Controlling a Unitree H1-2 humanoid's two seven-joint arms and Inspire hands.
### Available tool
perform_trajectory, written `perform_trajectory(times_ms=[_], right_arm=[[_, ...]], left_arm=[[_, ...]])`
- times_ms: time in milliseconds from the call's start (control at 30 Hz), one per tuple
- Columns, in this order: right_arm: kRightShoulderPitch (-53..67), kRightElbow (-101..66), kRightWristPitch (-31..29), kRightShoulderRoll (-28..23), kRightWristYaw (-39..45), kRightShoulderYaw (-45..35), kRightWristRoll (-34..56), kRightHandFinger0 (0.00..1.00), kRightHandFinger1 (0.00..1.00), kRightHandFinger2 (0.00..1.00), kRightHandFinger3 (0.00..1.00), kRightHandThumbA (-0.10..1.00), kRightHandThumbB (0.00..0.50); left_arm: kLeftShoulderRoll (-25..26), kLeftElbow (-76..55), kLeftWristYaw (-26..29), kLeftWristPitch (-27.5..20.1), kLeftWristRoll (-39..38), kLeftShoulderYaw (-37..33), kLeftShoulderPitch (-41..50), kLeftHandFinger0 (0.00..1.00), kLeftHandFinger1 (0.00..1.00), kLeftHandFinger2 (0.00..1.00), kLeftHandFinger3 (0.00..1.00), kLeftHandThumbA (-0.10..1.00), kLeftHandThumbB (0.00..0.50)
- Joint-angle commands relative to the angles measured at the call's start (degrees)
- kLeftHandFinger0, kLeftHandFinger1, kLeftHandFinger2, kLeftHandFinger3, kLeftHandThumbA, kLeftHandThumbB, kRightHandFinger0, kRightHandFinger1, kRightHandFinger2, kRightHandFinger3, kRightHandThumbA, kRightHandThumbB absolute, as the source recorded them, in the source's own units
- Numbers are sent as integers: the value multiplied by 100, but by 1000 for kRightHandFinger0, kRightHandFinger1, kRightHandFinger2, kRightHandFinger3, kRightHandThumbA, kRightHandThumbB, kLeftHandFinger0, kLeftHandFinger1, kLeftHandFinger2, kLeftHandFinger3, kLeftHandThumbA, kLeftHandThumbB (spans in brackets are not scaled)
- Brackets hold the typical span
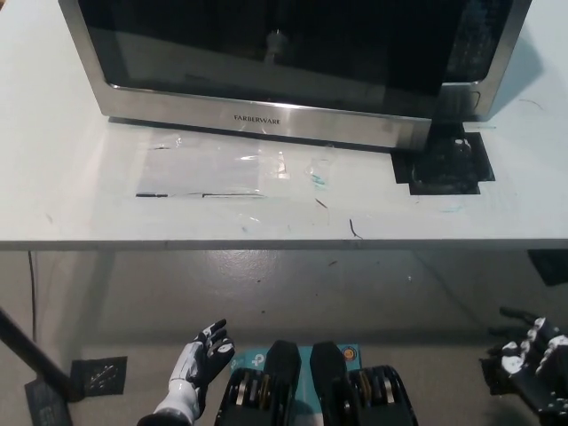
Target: A microwave is kept infront of the robot with its door slightly ajar. The robot uses its right hand to push the door towards the left to open it.
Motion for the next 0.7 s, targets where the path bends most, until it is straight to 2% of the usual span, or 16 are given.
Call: perform_trajectory(times_ms=[0,33,133,200,267,433,467,533,600,667], right_arm=[[-50,-1218,649,-369,528,161,600,397,429,547,678,188,195],[-159,-1769,824,-495,484,143,621,374,430,546,666,209,217],[-369,-2196,820,-686,505,116,654,359,427,546,663,199,184],[-844,-2548,1032,-943,493,-50,984,345,410,523,625,88,178],[-1100,-2643,1185,-1118,465,-134,1029,338,405,514,616,93,172],[-1949,-2430,1616,-1424,280,-427,1147,353,395,494,613,69,159],[-2423,-1992,1589,-1558,274,-455,945,334,399,508,633,146,153],[-2729,-1756,1709,-1583,233,-472,923,351,413,517,631,141,159],[-3013,-1499,1710,-1593,237,-450,842,321,378,485,619,109,155],[-3396,-1066,1694,-1632,213,-399,652,295,372,487,621,142,150]], left_arm=[[14,-35,-64,-219,-59,-1,-105,949,946,965,882,244,213],[18,-61,-21,-200,-13,-22,-94,940,945,962,880,250,219],[18,-91,-20,-175,-12,-27,-75,929,937,954,878,249,217],[7,-91,-44,-150,-50,-10,-53,932,940,958,880,238,226],[3,-105,-45,-118,-64,-3,-52,926,934,955,875,230,220],[21,-71,-18,-153,-5,-48,-67,960,960,969,890,250,229],[10,-52,-40,-209,-42,-31,-72,922,927,947,862,226,217],[13,-61,-54,-212,-33,-47,-69,933,935,954,864,231,216],[-5,-82,-25,-151,-60,-19,-77,909,910,932,848,213,229],[-8,-92,6,-73,-19,-43,-91,921,934,955,876,227,219]])
